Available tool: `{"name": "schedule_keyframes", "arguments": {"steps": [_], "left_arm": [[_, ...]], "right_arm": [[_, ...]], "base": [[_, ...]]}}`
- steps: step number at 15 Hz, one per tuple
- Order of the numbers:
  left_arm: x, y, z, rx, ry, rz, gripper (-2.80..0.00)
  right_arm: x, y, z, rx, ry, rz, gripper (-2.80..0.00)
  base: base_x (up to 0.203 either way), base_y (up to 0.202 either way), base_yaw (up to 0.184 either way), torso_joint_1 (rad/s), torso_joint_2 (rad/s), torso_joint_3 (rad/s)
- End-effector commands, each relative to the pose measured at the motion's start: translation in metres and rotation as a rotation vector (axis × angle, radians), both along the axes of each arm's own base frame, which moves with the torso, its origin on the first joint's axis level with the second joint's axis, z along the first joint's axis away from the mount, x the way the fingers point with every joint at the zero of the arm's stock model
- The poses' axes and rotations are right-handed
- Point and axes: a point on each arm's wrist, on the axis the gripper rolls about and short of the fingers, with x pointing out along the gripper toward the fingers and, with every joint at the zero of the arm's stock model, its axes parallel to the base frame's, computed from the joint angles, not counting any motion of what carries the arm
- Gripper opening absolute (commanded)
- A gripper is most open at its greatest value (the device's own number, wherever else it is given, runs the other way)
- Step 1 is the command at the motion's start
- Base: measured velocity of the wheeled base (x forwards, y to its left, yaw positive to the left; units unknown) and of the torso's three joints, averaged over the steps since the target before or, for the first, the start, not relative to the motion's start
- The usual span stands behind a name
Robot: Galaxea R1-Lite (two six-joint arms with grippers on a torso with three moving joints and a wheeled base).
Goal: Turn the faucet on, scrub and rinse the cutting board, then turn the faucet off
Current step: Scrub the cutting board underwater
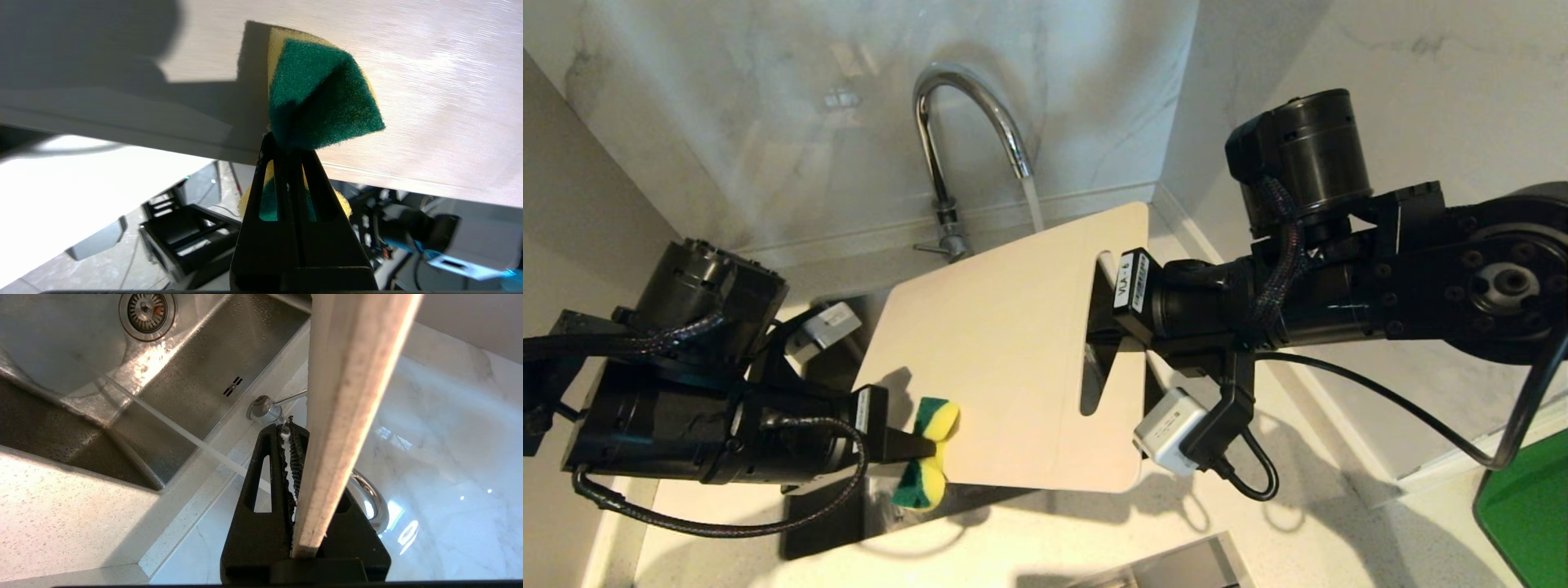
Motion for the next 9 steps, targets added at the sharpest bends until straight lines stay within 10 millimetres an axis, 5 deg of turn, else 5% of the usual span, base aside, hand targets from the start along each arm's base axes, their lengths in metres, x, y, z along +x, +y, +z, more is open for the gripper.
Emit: {"name": "schedule_keyframes", "arguments": {"steps": [1,9], "left_arm": [[0.005,0.017,-0.011,0.009,0.014,0.050,-2.80],[0.030,0.071,-0.040,0.003,0.045,0.138,-2.80]], "right_arm": [[-0.001,0.000,0.001,-0.005,-0.010,0.009,-2.80],[-0.003,-0.002,0.003,0.010,-0.003,-0.002,-2.80]], "base": [[0.000,0.000,0.000,0.000,0.00,0.000],[0.000,0.000,0.000,0.000,0.00,0.000]]}}
